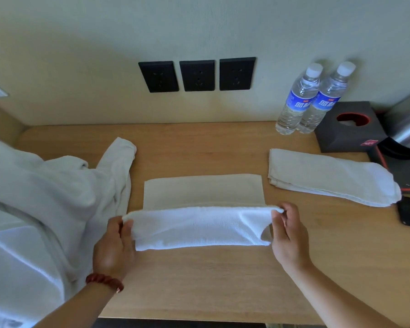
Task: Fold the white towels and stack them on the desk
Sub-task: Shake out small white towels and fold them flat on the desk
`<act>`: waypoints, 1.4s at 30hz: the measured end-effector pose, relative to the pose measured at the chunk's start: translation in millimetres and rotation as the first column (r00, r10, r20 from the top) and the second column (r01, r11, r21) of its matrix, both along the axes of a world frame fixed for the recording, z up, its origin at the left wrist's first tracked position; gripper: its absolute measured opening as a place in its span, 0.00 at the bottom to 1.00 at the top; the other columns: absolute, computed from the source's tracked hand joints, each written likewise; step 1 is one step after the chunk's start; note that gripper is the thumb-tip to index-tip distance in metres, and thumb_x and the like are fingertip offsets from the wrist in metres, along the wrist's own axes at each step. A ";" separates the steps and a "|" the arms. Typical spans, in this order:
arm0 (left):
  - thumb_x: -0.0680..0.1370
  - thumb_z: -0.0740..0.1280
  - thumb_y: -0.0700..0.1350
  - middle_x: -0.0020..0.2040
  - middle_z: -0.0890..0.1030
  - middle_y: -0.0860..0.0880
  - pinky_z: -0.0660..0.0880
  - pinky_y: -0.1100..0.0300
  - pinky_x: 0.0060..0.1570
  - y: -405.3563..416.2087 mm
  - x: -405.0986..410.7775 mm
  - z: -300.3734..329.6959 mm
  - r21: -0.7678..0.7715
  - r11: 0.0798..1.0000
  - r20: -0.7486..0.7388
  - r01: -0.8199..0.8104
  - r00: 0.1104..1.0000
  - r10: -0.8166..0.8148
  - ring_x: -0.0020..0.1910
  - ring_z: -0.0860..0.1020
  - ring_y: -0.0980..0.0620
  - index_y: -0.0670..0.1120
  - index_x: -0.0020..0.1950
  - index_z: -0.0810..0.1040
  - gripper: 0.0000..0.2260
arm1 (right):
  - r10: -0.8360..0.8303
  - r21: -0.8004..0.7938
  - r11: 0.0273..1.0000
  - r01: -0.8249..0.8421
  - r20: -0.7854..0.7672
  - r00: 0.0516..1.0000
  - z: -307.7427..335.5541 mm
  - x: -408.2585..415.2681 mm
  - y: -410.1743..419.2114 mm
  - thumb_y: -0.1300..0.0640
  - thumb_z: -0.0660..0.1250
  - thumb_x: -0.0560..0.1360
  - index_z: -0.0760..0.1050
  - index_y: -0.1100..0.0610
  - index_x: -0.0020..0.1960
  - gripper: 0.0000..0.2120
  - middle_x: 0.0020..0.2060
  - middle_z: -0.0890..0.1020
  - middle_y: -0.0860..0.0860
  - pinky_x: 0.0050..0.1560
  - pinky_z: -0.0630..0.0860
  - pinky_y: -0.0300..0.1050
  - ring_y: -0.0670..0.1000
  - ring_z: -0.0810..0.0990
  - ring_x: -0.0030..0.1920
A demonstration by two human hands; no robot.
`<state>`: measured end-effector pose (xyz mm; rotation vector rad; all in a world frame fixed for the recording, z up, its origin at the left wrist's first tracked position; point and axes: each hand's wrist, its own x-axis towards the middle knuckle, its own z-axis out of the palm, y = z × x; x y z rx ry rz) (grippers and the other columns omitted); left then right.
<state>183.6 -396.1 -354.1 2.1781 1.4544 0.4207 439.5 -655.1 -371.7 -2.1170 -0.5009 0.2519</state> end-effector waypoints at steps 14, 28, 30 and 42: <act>0.81 0.56 0.57 0.36 0.76 0.49 0.74 0.53 0.40 -51.4 -90.7 -21.0 -0.041 0.997 -0.178 0.063 0.981 -0.069 0.36 0.76 0.44 0.50 0.45 0.71 0.13 | 0.151 0.075 0.987 -0.142 -0.138 0.979 -16.7 -54.6 -59.7 0.47 0.59 0.80 0.70 0.38 0.51 0.04 0.35 0.83 0.44 0.31 0.70 0.45 0.50 0.76 0.28; 0.82 0.59 0.52 0.36 0.78 0.49 0.71 0.54 0.38 -41.6 -63.5 -26.3 -0.171 0.985 -0.160 -0.007 0.987 -0.021 0.35 0.74 0.45 0.53 0.47 0.71 0.06 | -0.013 -0.058 0.998 -0.001 -0.236 0.972 -11.5 -54.8 -48.4 0.33 0.52 0.75 0.71 0.43 0.50 0.17 0.34 0.80 0.45 0.28 0.65 0.39 0.48 0.77 0.31; 0.82 0.58 0.53 0.36 0.79 0.47 0.72 0.53 0.38 -42.8 -62.1 -27.9 -0.189 0.982 -0.171 -0.019 0.985 -0.014 0.35 0.75 0.43 0.53 0.49 0.71 0.07 | -0.024 -0.124 0.992 -0.002 -0.203 0.979 -13.9 -53.7 -46.1 0.34 0.52 0.79 0.71 0.45 0.51 0.17 0.29 0.78 0.46 0.25 0.62 0.39 0.48 0.74 0.26; 0.82 0.58 0.57 0.32 0.77 0.55 0.68 0.59 0.31 -38.6 -47.5 -22.1 -0.232 0.973 -0.356 -0.001 0.931 -0.085 0.31 0.75 0.55 0.57 0.49 0.70 0.07 | 0.060 -0.477 0.879 -0.010 0.088 0.994 -12.4 -47.2 -43.6 0.59 0.68 0.78 0.76 0.58 0.55 0.06 0.19 0.68 0.44 0.26 0.63 0.37 0.44 0.69 0.19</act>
